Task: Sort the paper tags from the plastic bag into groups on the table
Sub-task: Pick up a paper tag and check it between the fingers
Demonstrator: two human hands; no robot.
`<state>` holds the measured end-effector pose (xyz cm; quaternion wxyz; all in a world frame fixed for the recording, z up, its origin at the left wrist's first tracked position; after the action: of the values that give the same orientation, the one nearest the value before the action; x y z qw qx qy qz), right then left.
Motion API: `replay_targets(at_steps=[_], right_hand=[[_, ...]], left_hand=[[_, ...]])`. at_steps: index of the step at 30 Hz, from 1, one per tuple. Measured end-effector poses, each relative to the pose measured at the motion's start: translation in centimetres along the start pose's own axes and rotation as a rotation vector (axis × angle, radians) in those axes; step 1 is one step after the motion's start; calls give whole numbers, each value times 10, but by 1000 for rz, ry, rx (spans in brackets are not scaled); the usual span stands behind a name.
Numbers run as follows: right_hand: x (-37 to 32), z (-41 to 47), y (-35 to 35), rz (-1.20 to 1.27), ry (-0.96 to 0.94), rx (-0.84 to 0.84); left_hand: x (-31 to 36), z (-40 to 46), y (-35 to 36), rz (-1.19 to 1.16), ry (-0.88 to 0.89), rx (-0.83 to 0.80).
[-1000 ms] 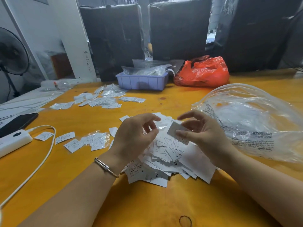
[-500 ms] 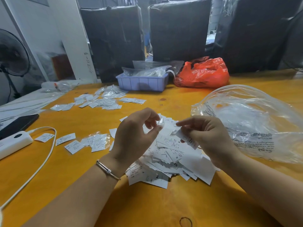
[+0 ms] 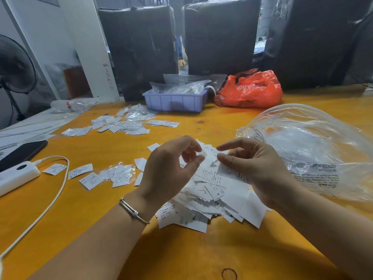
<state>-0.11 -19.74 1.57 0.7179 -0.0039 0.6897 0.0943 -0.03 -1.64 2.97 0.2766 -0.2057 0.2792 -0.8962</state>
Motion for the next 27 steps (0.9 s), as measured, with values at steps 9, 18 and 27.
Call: replay_targets(at_steps=[9, 18, 27], right_hand=[[-2, -3, 2, -186, -15, -73], [0, -4, 11, -450, -121, -92], [3, 4, 0, 2, 76, -145]], left_hand=[[3, 1, 0, -90, -2, 12], [7, 0, 3, -317, -54, -123], [-3, -2, 1, -353, -165, -186]])
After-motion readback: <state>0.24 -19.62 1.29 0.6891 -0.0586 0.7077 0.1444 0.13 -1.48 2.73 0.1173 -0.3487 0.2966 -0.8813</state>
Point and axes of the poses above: each hand's wrist, its own z-axis towards the middle knuckle, its own y-axis out of the palm, x = y × z, the point moved 3 cm from there along z, towards the middle knuckle, and after that the axes turned 10 degrees about y, right-handed, at the moved point
